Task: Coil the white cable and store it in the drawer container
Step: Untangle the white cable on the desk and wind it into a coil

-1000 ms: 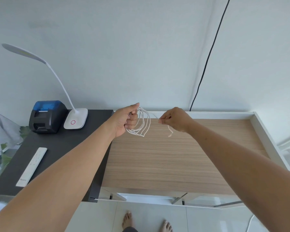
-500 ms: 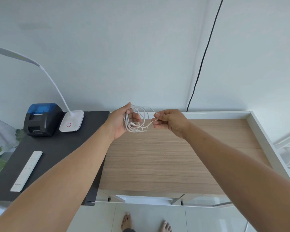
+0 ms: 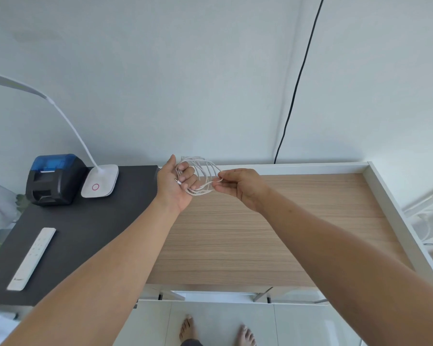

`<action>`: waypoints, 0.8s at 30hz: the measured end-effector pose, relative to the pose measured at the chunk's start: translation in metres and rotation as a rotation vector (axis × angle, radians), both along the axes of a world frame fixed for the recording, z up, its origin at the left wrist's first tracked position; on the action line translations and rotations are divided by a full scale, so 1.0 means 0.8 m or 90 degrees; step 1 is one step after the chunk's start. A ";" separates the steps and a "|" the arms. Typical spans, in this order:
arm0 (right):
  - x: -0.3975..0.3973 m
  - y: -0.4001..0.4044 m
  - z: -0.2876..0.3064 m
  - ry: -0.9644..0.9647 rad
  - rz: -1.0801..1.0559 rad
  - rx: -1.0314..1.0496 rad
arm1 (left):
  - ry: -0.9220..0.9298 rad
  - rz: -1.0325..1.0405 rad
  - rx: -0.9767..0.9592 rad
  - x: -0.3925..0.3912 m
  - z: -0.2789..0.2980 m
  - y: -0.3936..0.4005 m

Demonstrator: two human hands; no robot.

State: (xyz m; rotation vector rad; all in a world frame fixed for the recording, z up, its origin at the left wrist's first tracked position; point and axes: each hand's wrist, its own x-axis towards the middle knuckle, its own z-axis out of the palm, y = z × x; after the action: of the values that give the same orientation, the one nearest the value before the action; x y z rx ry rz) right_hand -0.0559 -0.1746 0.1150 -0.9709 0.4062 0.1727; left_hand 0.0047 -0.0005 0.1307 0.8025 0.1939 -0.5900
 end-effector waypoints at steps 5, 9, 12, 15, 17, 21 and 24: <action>-0.003 -0.001 -0.002 0.015 0.082 -0.215 | 0.022 -0.056 -0.016 0.008 0.005 0.004; -0.003 -0.001 0.004 0.032 0.156 -0.246 | 0.013 -0.142 -0.035 0.008 0.006 0.009; -0.005 0.001 0.015 0.013 0.210 -0.191 | 0.014 -0.173 -0.036 0.008 0.007 0.010; -0.006 0.001 0.022 0.001 0.250 -0.185 | 0.019 -0.195 -0.027 0.006 0.005 0.008; -0.007 0.000 0.024 -0.006 0.254 -0.190 | 0.022 -0.207 -0.017 0.006 0.004 0.007; -0.007 -0.004 0.023 -0.018 0.267 -0.176 | 0.036 -0.187 0.054 0.009 0.004 0.005; -0.004 -0.004 0.018 -0.018 0.268 -0.210 | 0.051 -0.132 0.129 0.009 0.001 -0.001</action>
State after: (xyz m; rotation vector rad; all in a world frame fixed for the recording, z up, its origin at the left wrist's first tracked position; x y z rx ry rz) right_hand -0.0591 -0.1778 0.1290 -1.3768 0.2008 0.4839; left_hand 0.0122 -0.0010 0.1317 1.0033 0.2486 -0.8077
